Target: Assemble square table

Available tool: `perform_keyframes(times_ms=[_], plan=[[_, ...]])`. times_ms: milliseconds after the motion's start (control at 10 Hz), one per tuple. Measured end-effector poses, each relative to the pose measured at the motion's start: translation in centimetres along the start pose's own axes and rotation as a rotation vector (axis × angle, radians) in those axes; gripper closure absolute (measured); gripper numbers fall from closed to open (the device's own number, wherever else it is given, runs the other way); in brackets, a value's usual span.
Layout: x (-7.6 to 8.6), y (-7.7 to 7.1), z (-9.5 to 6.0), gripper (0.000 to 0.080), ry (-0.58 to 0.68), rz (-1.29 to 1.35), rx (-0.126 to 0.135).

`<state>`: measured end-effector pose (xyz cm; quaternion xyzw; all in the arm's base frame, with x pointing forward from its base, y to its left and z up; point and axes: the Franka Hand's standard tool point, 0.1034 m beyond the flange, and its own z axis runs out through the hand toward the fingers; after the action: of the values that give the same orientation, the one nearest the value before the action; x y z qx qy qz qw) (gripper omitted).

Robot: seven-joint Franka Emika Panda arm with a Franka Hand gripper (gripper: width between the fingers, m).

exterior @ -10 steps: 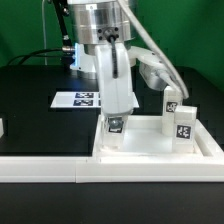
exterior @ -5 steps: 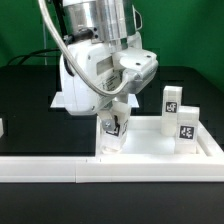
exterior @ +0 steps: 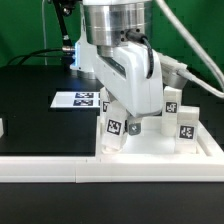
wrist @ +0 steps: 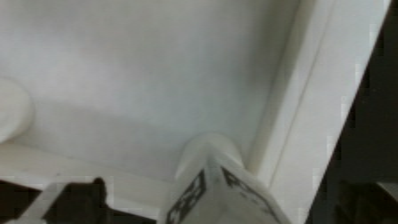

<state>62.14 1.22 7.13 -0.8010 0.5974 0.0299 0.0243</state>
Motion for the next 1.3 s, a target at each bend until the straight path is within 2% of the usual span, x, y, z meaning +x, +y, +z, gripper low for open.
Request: perform_keyframes(times_ms=[100,200,300,400,600,700,800,900,1000,1200,1300], plan=[[0.0,0.0,0.0,0.0151,0.001,-0.126,-0.001],[0.4,0.1,-0.1,0.0151,0.021,-0.284,-0.014],[1.1,0.0,-0.4,0.0151,0.065,-0.569,-0.041],[1.9,-0.6,-0.5,0.0151,0.109,-0.788,-0.014],[1.8,-0.5,-0.5,0.0151,0.105,-0.735,-0.014],[1.8,-0.5,-0.5,0.0263,0.105,-0.706,-0.012],[1.7,-0.6,-0.5,0.0263,0.104,-0.612,-0.006],[1.7,-0.6,-0.5,0.0450,0.104,-0.555,-0.003],[1.7,-0.6,-0.5,0.0509,0.104,-0.517,-0.001],[1.8,-0.5,-0.4,0.0509,0.103,-0.356,0.008],[2.4,-0.4,-0.4,0.0509,0.099,-0.232,0.020]])
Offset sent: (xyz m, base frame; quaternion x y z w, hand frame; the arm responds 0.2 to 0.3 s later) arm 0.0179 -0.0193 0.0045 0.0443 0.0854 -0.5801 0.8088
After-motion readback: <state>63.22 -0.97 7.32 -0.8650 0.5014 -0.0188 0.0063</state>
